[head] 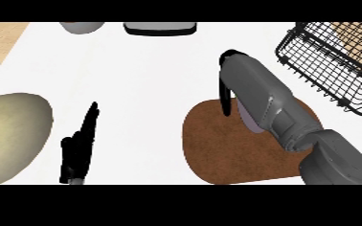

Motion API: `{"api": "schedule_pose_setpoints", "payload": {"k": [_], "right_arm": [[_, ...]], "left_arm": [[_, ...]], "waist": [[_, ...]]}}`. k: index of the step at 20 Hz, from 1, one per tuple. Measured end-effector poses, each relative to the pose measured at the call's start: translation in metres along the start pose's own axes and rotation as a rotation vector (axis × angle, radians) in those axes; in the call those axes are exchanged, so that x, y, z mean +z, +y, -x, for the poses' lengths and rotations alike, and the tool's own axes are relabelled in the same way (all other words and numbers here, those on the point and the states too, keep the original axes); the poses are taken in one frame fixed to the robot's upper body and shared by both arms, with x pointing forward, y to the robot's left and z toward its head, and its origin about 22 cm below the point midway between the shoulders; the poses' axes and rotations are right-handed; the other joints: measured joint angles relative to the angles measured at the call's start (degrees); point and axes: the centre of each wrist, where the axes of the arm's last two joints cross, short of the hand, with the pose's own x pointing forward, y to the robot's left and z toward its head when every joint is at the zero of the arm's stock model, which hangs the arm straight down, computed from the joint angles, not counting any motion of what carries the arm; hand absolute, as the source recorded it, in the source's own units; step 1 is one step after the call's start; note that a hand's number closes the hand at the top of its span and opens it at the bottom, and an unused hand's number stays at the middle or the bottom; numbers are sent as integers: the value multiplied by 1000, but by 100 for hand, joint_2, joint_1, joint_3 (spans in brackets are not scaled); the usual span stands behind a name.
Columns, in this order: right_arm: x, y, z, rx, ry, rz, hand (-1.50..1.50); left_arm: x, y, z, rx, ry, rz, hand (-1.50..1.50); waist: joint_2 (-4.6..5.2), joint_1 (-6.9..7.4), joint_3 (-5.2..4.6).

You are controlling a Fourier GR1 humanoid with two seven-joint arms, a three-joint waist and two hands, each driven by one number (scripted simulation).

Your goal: Pick the eggplant from the cutting board and place it in the tiered basket

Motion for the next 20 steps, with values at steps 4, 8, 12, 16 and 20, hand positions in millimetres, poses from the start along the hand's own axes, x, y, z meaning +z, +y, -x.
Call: {"api": "schedule_pose_setpoints", "payload": {"k": [4, 8, 12, 16, 20], "right_arm": [[-8, 0, 4, 3, 28, -32, -150], [-13, 1, 5, 0, 46, -63, -150], [-18, 7, 1, 2, 64, -80, -150], [-24, 13, 0, 14, 71, -89, 150], [-25, 17, -3, 26, 74, -69, 150]], "left_arm": [[0, 2, 1, 2, 1, -4, 0], [1, -3, 2, -2, -2, -10, 0], [1, -1, 3, -1, -2, -11, 0], [0, 1, 4, -3, 1, -3, 0], [-1, 0, 6, 2, 1, -5, 0]], "waist": [[-3, -13, 0], [-11, -32, 1], [-15, -41, 2], [-41, -52, -3], [-74, -59, -20]]}}
